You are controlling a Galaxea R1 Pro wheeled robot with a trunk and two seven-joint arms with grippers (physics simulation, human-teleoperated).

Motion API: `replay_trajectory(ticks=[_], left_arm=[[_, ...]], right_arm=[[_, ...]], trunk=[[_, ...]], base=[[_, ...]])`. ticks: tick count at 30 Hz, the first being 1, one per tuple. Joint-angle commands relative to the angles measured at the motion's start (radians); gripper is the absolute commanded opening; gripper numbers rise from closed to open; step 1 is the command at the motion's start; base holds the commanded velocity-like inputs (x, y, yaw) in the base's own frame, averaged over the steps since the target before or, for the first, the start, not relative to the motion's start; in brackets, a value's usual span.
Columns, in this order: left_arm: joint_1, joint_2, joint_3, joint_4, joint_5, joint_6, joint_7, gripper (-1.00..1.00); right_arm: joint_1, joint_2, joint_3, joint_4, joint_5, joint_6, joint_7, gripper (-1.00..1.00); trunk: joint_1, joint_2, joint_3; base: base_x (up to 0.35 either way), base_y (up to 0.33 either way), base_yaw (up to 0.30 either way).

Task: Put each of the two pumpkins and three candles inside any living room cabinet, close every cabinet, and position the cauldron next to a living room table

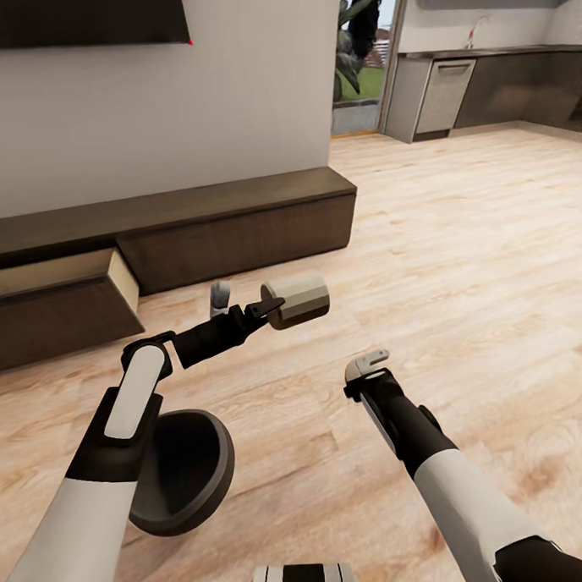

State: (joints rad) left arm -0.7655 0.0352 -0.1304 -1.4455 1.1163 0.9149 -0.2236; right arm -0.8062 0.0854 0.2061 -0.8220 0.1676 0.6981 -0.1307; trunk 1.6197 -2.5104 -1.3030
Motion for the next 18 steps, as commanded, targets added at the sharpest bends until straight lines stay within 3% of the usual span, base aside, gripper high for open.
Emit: replay_trajectory(ticks=[1, 18], left_arm=[[0.0, 0.0, 0.0, 0.0, -0.004, -0.001, -0.002, -1.0], [0.0, 0.0, 0.0, 0.0, -0.004, -0.001, -0.002, -1.0]], right_arm=[[0.0, 0.0, 0.0, -0.001, -0.002, 0.0, 0.0, -1.0], [0.0, 0.0, 0.0, -0.002, -0.002, 0.0, 0.0, -1.0]], trunk=[[0.0, 0.0, 0.004], [-0.008, 0.004, 0.068]], base=[[0.0, 0.0, 0.0], [0.0, 0.0, 0.018]])
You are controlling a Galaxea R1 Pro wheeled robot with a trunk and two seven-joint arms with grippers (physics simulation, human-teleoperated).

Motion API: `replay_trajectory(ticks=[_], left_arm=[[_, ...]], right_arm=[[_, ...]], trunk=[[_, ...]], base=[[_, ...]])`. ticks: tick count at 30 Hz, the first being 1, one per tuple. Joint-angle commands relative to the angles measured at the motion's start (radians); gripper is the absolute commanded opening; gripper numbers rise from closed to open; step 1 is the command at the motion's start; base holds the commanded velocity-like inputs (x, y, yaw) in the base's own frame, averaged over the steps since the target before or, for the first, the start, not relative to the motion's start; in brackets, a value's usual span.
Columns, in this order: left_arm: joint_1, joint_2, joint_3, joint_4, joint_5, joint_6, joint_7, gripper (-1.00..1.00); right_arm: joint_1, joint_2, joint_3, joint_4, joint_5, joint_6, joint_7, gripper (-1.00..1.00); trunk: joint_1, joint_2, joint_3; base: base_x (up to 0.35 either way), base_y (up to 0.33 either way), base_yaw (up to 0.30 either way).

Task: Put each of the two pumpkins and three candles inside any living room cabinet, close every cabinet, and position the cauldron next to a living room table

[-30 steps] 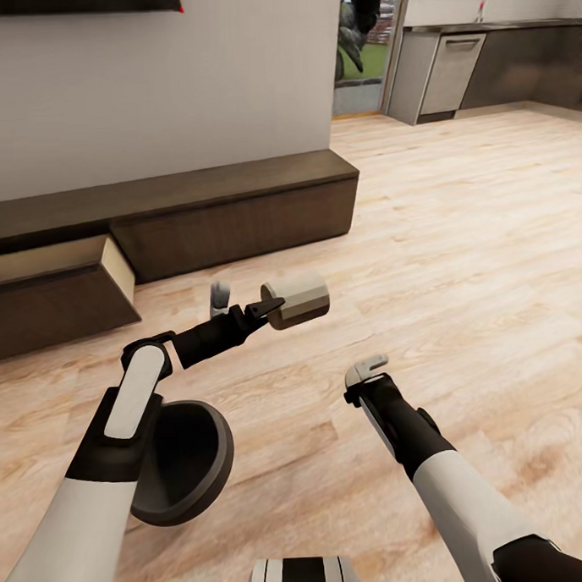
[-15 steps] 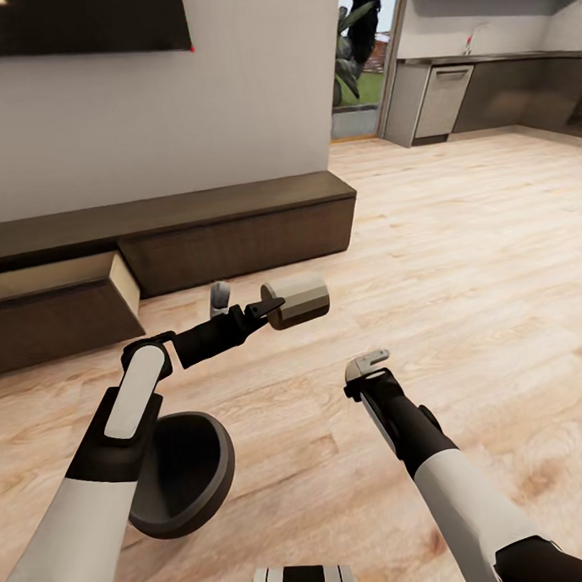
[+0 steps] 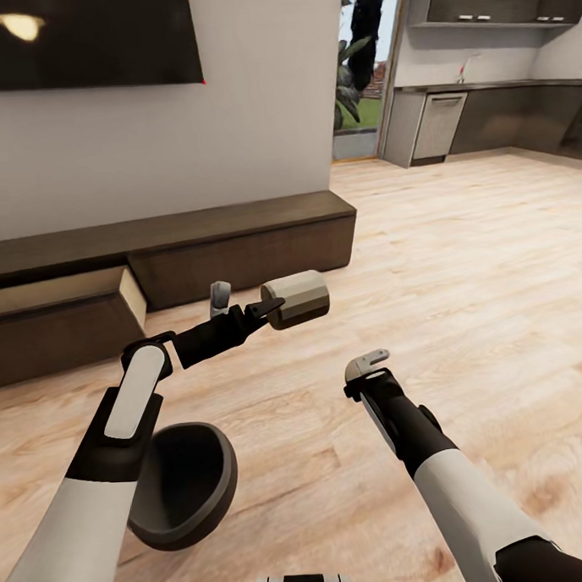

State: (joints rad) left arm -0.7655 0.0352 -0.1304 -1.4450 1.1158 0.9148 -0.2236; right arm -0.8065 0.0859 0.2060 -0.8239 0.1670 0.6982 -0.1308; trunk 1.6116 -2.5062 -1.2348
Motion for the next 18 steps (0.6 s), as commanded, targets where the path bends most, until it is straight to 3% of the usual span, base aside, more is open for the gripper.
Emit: replay_trajectory(ticks=[1, 18], left_arm=[[0.0, 0.0, 0.0, 0.0, -0.004, -0.001, -0.002, -1.0], [0.0, 0.0, 0.0, 0.0, -0.004, -0.001, -0.002, -1.0]], right_arm=[[0.0, 0.0, 0.0, 0.001, -0.001, 0.0, 0.0, -1.0], [0.001, 0.002, 0.001, 0.006, -0.003, 0.001, 0.0, -1.0]], trunk=[[0.0, 0.0, 0.003], [-0.008, 0.004, 0.047]], base=[[0.0, 0.0, 0.145], [0.0, 0.0, 0.167]])
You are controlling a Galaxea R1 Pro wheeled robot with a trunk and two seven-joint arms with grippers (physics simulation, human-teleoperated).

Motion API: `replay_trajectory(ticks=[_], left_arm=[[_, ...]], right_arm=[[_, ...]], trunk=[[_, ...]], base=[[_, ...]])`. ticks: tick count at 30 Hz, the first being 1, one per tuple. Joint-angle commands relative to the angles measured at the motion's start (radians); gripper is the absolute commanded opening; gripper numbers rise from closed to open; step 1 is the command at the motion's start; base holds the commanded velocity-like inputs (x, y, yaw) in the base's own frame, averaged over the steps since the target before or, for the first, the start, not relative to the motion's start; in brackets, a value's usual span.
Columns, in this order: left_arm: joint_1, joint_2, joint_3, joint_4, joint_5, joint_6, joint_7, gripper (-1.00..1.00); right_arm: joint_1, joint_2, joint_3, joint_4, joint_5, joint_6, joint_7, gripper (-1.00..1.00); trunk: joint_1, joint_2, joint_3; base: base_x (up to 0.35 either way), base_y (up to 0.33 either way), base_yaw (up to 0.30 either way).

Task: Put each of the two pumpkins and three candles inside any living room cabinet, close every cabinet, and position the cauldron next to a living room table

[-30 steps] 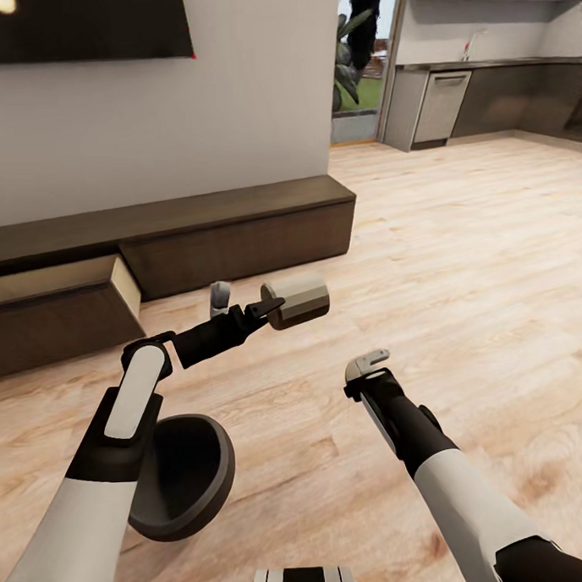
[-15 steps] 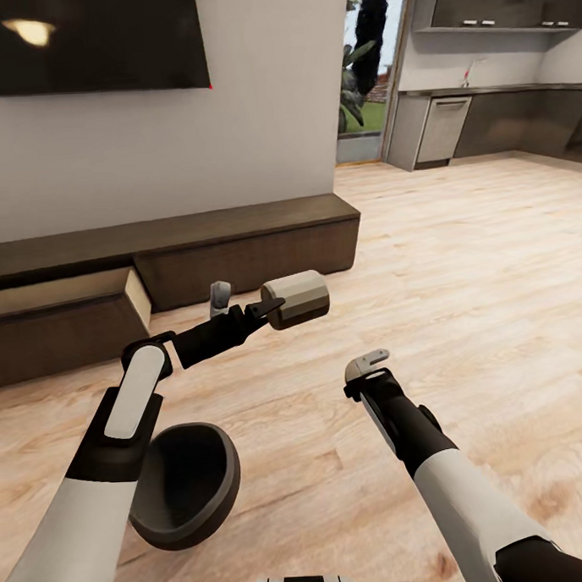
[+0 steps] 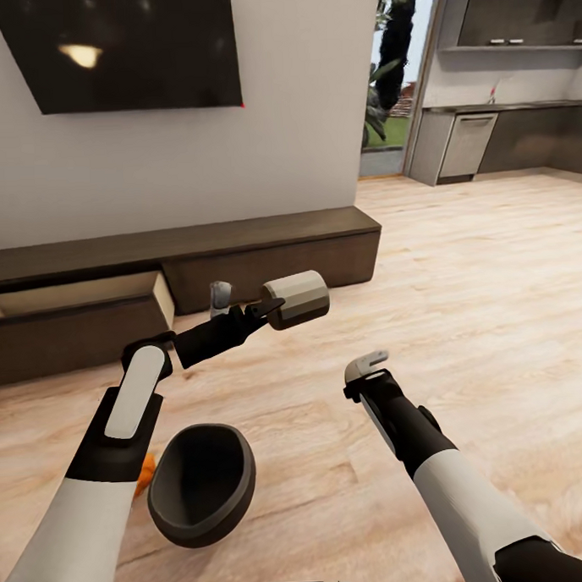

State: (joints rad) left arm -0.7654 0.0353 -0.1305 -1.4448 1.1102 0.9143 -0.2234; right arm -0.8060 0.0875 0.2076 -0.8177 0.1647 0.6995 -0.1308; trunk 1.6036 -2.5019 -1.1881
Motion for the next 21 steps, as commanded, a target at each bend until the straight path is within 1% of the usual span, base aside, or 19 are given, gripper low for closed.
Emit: replay_trajectory(ticks=[1, 8, 12, 20, 21], left_arm=[[0.0, 0.0, 0.0, 0.0, 0.002, 0.0, -0.002, -1.0], [0.0, 0.0, 0.0, 0.0, 0.002, 0.0, -0.002, -1.0], [0.0, 0.0, 0.0, 0.0, 0.002, 0.0, -0.002, -1.0], [0.0, 0.0, 0.0, 0.0, 0.008, -0.005, -0.009, -1.0], [0.0, -0.001, 0.0, 0.0, 0.008, -0.004, -0.01, -1.0]], right_arm=[[0.0, 0.0, 0.0, 0.0, -0.001, 0.0, 0.0, -1.0], [0.0, 0.001, 0.001, 0.003, -0.001, 0.0, 0.0, -1.0], [0.0, 0.002, 0.001, 0.005, -0.001, 0.0, 0.0, -1.0], [0.0, 0.006, 0.002, 0.008, -0.003, 0.001, 0.0, -1.0], [0.0, 0.009, 0.002, 0.009, -0.004, 0.001, 0.0, -1.0]], trunk=[[0.0, 0.0, 0.003], [-0.004, 0.002, 0.02], [-0.019, 0.029, 0.027], [-0.019, 0.029, 0.015], [-0.023, 0.036, 0.016]], base=[[0.0, 0.0, 0.161], [0.0, 0.0, 0.16], [0.0, 0.0, 0.158], [0.0, 0.0, 0.129], [0.0, 0.0, 0.103]])
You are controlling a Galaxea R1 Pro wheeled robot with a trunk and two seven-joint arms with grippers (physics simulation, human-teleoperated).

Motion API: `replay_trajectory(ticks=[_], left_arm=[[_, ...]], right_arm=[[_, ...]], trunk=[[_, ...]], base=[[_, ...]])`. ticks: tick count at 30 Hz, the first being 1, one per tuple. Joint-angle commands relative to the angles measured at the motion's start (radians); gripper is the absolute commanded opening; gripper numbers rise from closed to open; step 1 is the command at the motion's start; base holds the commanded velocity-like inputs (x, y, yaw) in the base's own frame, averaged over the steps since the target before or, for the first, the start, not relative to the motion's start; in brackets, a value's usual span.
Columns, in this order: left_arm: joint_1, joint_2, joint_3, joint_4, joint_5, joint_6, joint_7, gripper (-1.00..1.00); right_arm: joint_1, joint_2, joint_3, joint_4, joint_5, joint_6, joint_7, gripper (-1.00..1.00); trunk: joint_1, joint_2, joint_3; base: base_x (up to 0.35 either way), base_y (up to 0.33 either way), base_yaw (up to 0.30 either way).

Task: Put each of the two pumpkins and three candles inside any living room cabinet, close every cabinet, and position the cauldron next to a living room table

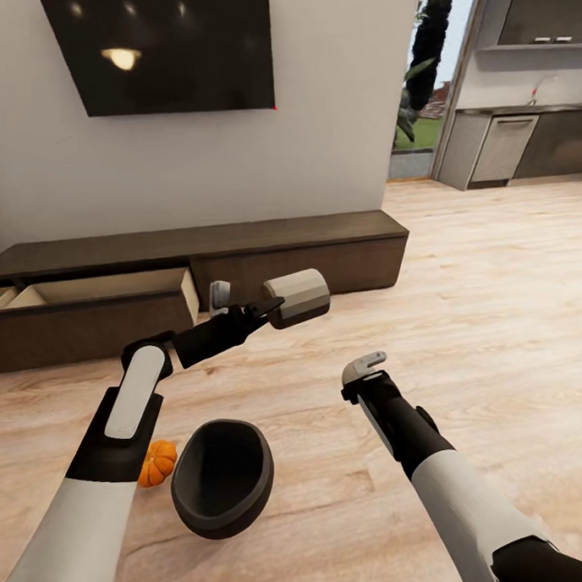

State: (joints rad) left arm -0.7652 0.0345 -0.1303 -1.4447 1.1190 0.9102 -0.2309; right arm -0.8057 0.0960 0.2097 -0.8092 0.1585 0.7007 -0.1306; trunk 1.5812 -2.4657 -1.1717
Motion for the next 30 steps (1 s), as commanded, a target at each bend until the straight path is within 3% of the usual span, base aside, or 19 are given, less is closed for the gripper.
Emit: replay_trajectory(ticks=[1, 30], left_arm=[[0.0, -0.001, 0.0, 0.0, -0.001, 0.0, -0.002, -1.0], [0.0, -0.012, -0.003, -0.001, -0.006, 0.002, 0.002, -1.0]], right_arm=[[0.0, 0.002, 0.0, 0.001, 0.002, 0.0, 0.0, -1.0], [0.001, 0.008, 0.002, 0.008, 0.006, -0.005, 0.002, -1.0]], trunk=[[-0.004, 0.007, 0.002], [-0.107, 0.196, 0.043]], base=[[0.0, 0.0, 0.102], [0.0, 0.0, 0.113]])
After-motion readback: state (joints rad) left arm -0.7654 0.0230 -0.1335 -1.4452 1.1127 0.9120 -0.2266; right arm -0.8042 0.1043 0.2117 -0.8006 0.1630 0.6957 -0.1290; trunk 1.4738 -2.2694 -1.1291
